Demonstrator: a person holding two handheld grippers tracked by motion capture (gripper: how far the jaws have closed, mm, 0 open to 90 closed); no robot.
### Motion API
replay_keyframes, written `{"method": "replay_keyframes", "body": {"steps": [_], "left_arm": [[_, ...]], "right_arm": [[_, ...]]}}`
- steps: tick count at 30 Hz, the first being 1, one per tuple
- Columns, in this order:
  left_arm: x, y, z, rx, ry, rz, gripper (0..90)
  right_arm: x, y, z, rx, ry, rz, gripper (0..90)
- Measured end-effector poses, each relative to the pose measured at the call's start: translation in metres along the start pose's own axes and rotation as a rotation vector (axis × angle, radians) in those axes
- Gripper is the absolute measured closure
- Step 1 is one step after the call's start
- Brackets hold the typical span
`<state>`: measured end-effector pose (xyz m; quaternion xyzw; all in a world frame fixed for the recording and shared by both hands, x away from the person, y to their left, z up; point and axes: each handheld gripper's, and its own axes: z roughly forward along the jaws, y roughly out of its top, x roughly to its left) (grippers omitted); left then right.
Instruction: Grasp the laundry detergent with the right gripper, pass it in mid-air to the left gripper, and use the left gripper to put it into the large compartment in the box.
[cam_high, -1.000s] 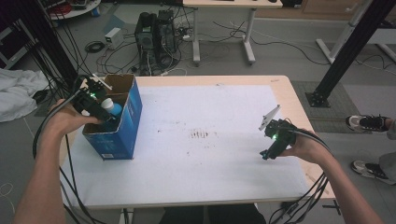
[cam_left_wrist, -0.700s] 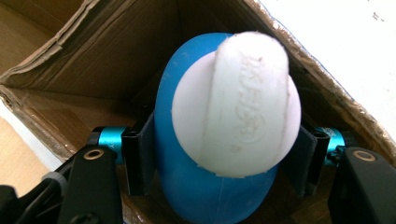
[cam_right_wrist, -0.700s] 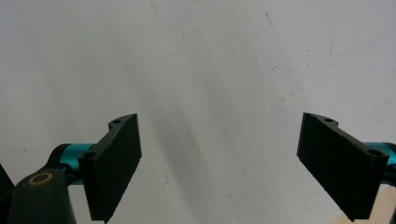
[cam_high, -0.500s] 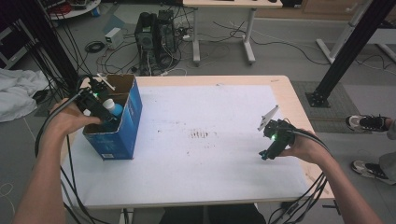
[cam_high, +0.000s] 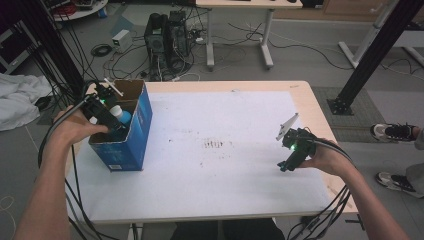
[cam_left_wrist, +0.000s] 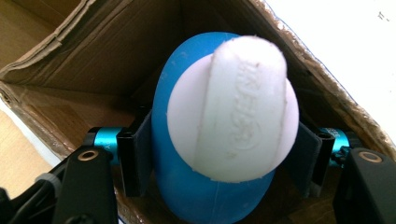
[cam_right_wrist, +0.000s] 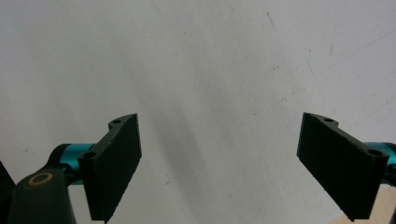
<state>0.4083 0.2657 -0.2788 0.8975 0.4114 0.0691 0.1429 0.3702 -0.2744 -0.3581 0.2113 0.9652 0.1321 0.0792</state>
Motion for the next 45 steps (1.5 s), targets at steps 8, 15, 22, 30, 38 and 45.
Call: {"method": "replay_keyframes", "body": {"steps": [8, 15, 22, 30, 38, 45], "left_arm": [[-0.001, 0.000, -0.001, -0.005, -0.007, -0.007, 33.5], [-0.003, 0.002, -0.005, 0.009, 0.001, 0.001, 30.7], [-0.003, 0.004, -0.015, 0.004, 0.019, 0.010, 30.7], [-0.004, 0.006, -0.029, -0.028, 0.026, -0.002, 30.7], [-0.003, 0.008, -0.035, -0.032, 0.038, 0.000, 30.6], [-0.003, 0.012, -0.042, -0.044, 0.039, 0.001, 30.6]], "right_arm": [[0.001, 0.000, 0.001, 0.001, 0.001, 0.002, 13.0], [0.002, -0.001, 0.000, 0.009, 0.001, 0.019, 13.0], [0.001, -0.001, -0.001, 0.010, 0.001, 0.013, 13.0], [0.002, -0.002, -0.002, 0.003, -0.007, 0.013, 13.0], [0.003, -0.003, -0.003, 0.004, -0.009, 0.017, 13.0], [0.002, -0.004, -0.004, 0.003, -0.017, 0.018, 13.0]]}}
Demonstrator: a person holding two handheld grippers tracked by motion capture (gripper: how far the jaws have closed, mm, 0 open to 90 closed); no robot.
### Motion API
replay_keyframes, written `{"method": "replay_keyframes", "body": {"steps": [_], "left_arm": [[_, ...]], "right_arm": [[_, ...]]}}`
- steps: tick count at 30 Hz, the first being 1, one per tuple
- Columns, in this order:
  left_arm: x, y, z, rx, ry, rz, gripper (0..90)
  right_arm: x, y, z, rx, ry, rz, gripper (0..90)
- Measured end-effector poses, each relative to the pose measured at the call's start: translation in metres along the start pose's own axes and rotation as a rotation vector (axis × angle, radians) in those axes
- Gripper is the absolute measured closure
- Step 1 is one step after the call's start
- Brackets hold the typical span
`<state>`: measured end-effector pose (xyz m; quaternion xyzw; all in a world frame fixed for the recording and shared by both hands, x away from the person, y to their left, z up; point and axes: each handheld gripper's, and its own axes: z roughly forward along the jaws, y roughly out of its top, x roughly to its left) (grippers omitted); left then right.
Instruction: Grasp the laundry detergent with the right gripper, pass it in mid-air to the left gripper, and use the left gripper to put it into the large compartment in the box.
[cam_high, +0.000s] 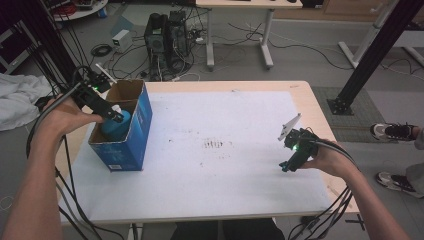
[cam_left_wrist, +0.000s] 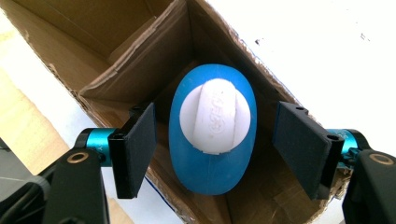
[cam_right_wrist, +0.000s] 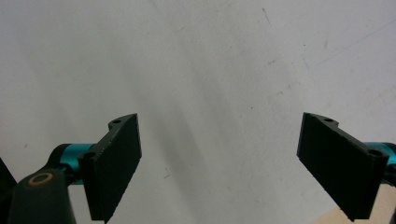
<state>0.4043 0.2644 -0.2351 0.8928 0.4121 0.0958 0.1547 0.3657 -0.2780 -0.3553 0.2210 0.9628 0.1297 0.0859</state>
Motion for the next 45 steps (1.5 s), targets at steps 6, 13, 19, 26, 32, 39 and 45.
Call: {"method": "replay_keyframes", "body": {"steps": [6, 13, 19, 26, 32, 39, 45], "left_arm": [[-0.001, 0.004, -0.006, -0.007, 0.008, 0.009, 29.8], [-0.005, 0.010, -0.014, -0.032, 0.027, 0.023, 27.1], [-0.016, 0.021, -0.025, -0.049, 0.032, 0.057, 27.0], [-0.032, 0.039, -0.036, -0.082, 0.021, 0.118, 27.0], [-0.045, 0.050, -0.036, -0.114, 0.010, 0.141, 21.5], [-0.068, 0.068, -0.033, -0.099, 0.000, 0.230, 21.4], [-0.088, 0.079, -0.018, -0.097, -0.040, 0.274, 21.4]], "right_arm": [[0.000, 0.000, 0.000, 0.003, 0.000, 0.006, 13.0], [0.000, 0.000, 0.000, 0.007, 0.002, 0.002, 13.0], [0.001, -0.001, -0.001, 0.023, 0.002, 0.026, 13.0], [0.000, 0.001, -0.002, 0.021, 0.004, 0.017, 13.0], [0.000, 0.001, -0.002, 0.019, 0.005, 0.009, 13.0], [-0.002, 0.002, -0.002, 0.008, -0.002, -0.013, 13.0], [-0.001, 0.003, -0.002, 0.011, -0.002, -0.017, 13.0]]}}
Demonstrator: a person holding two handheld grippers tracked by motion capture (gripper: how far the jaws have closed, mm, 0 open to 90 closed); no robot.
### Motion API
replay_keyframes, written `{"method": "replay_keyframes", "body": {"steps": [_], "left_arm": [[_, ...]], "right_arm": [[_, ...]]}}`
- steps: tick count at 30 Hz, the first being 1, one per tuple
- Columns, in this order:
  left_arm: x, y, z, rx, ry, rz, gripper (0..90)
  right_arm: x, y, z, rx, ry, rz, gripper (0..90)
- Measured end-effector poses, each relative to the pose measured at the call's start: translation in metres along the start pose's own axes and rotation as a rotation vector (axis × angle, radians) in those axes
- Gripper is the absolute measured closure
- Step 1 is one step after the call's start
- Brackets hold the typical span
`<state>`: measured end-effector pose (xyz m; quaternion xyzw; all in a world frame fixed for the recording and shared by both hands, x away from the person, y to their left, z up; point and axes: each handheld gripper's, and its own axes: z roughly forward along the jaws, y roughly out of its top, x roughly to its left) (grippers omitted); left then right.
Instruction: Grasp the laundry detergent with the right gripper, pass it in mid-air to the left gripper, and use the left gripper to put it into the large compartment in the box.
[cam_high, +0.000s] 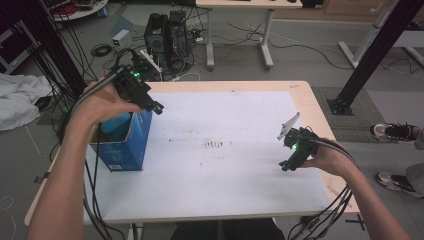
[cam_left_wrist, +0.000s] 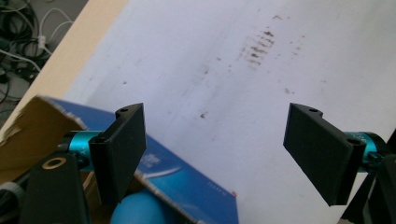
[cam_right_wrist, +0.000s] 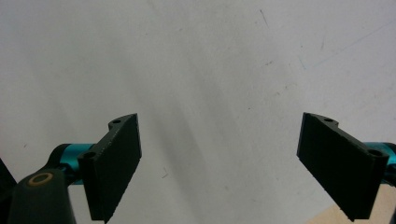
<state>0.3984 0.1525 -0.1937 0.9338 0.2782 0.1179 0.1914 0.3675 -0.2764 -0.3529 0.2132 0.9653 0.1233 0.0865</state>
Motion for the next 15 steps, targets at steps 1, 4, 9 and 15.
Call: {"method": "replay_keyframes", "body": {"steps": [1, 4, 9, 15], "left_arm": [[-0.003, 0.002, 0.004, 0.001, -0.007, 0.011, 21.4], [-0.012, 0.009, 0.018, -0.017, -0.018, 0.020, 21.4], [-0.029, 0.016, 0.051, 0.004, -0.038, 0.060, 19.4], [-0.049, 0.020, 0.086, 0.078, -0.052, 0.123, 19.2]], "right_arm": [[0.000, 0.000, 0.000, -0.001, 0.000, -0.001, 13.0], [0.000, 0.001, 0.000, -0.003, -0.001, 0.000, 13.0], [0.001, 0.002, 0.000, -0.001, -0.007, 0.000, 13.0], [0.001, 0.001, 0.001, 0.001, -0.007, 0.005, 13.0]]}}
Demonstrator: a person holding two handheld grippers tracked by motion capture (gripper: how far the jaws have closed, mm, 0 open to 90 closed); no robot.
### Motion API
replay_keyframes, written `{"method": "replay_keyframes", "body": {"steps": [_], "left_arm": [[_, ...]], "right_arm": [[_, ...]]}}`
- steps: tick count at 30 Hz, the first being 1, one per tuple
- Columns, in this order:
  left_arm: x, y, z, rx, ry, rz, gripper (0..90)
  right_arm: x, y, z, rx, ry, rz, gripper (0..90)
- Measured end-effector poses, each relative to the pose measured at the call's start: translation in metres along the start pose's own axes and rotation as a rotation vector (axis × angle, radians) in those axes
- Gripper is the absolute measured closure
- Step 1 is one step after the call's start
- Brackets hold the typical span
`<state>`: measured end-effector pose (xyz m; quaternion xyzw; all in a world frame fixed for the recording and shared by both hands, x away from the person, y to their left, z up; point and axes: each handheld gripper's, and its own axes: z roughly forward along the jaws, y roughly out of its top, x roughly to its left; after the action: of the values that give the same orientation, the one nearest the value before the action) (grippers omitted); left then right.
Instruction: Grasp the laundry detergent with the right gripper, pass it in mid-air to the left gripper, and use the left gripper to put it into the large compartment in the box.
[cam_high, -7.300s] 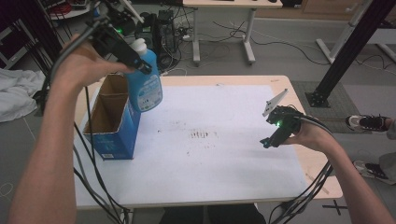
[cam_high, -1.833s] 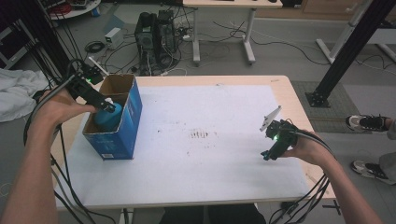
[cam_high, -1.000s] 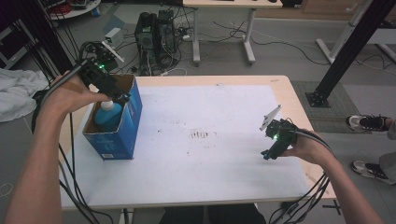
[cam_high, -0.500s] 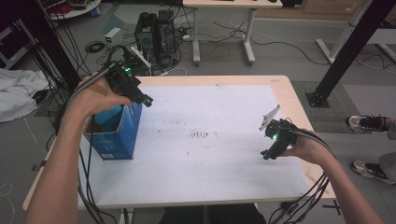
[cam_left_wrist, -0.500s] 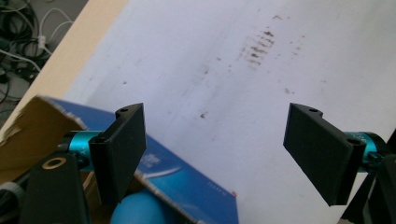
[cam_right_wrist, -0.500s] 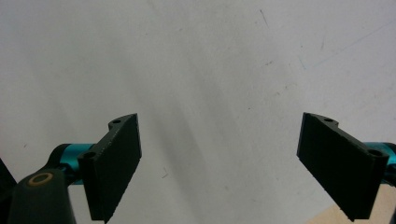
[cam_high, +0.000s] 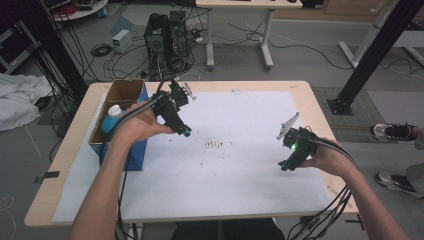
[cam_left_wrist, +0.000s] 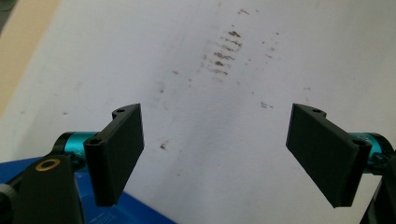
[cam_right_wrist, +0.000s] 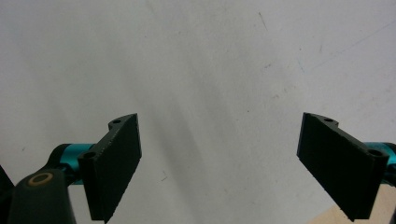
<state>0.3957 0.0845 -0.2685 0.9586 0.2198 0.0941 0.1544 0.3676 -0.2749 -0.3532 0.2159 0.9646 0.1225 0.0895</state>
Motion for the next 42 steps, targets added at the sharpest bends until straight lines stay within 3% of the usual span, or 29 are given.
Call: {"method": "replay_keyframes", "body": {"steps": [3, 5, 6, 12, 14, 15, 16, 20, 21, 22, 27, 29, 30, 31, 37, 38, 39, 40, 42], "left_arm": [[-0.009, 0.003, 0.021, 0.052, -0.025, 0.039, 19.3], [-0.011, 0.003, 0.026, 0.054, -0.030, 0.037, 19.2], [-0.014, 0.003, 0.031, 0.043, -0.036, 0.016, 19.2], [-0.020, 0.003, 0.054, 0.071, -0.052, 0.007, 19.2], [-0.020, 0.003, 0.056, 0.087, -0.056, 0.018, 19.2], [-0.021, 0.002, 0.060, 0.091, -0.057, 0.015, 19.3], [-0.022, 0.002, 0.062, 0.084, -0.059, -0.001, 19.3], [-0.022, 0.004, 0.064, 0.094, -0.054, 0.004, 19.2], [-0.022, 0.004, 0.064, 0.094, -0.054, 0.004, 19.2], [-0.022, 0.004, 0.065, 0.095, -0.052, 0.000, 19.2], [-0.022, 0.004, 0.064, 0.095, -0.050, 0.000, 19.2], [-0.022, 0.004, 0.063, 0.108, -0.050, 0.017, 19.2], [-0.022, 0.004, 0.063, 0.108, -0.050, 0.017, 19.3], [-0.022, 0.003, 0.063, 0.106, -0.051, 0.015, 19.3], [-0.023, 0.001, 0.064, 0.107, -0.047, -0.001, 19.3], [-0.022, 0.000, 0.064, 0.120, -0.048, 0.011, 19.3], [-0.022, 0.000, 0.064, 0.118, -0.047, 0.007, 19.3], [-0.022, -0.001, 0.065, 0.116, -0.046, 0.005, 19.3], [-0.022, -0.001, 0.065, 0.124, -0.047, 0.011, 19.3]], "right_arm": [[-0.001, -0.001, 0.002, 0.003, -0.006, 0.002, 13.0], [0.000, -0.001, 0.002, 0.004, -0.006, 0.000, 13.0], [0.000, -0.001, 0.002, 0.004, -0.006, 0.000, 13.0], [0.000, -0.002, 0.000, -0.022, -0.025, 0.020, 13.0], [-0.001, -0.002, -0.001, -0.019, -0.025, 0.019, 13.0], [0.001, -0.002, -0.003, 0.018, -0.010, 0.053, 13.0], [0.000, -0.003, -0.003, 0.015, -0.010, 0.041, 13.0], [0.000, -0.004, -0.003, 0.025, -0.014, 0.054, 13.0], [-0.002, -0.005, -0.002, 0.006, -0.018, 0.023, 13.0], [0.000, -0.005, -0.003, 0.025, -0.011, 0.058, 13.0], [-0.001, -0.005, -0.005, 0.025, -0.016, 0.059, 13.0], [-0.004, -0.004, -0.004, 0.004, -0.021, 0.020, 13.0], [-0.001, -0.004, -0.005, 0.025, -0.015, 0.055, 13.0], [-0.003, -0.003, -0.004, 0.002, -0.022, 0.023, 13.0], [-0.003, -0.001, -0.004, 0.012, -0.019, 0.022, 13.0], [-0.003, 0.000, -0.004, 0.000, -0.023, 0.015, 13.0], [-0.001, 0.000, -0.005, 0.024, -0.017, 0.054, 13.0], [-0.003, 0.000, -0.004, 0.002, -0.029, 0.017, 13.0], [-0.004, 0.001, -0.004, -0.001, -0.030, 0.008, 13.0]]}}
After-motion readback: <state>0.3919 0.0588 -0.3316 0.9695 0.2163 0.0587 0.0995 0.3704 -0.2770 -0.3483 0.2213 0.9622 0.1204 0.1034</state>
